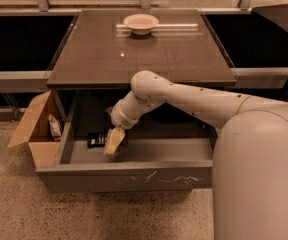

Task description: Pick rxbar chocolate from top drawer and place on counter

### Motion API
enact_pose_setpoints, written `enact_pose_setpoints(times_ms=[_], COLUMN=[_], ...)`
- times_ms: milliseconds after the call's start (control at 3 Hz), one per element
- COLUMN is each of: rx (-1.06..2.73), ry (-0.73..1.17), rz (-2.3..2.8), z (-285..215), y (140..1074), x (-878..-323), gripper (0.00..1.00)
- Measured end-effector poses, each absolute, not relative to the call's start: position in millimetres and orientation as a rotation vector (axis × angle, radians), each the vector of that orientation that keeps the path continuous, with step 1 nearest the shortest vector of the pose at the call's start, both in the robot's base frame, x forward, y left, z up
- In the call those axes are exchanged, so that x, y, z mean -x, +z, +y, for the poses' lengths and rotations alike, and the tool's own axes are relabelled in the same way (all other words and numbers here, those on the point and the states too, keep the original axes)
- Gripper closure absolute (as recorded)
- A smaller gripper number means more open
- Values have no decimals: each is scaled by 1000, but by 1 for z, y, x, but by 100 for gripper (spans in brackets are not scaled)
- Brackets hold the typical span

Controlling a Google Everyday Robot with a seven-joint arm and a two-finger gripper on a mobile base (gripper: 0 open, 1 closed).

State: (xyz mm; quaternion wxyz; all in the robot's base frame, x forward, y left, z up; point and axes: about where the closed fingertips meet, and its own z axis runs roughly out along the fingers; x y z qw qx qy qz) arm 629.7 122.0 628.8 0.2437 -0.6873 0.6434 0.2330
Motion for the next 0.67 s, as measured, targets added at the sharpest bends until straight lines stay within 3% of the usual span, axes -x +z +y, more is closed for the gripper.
enact_pose_setpoints(times_ms=[667], rx=[1856], ry=[672], rz=[1791], z=[141], y=[596], x=[-631], gripper=[0])
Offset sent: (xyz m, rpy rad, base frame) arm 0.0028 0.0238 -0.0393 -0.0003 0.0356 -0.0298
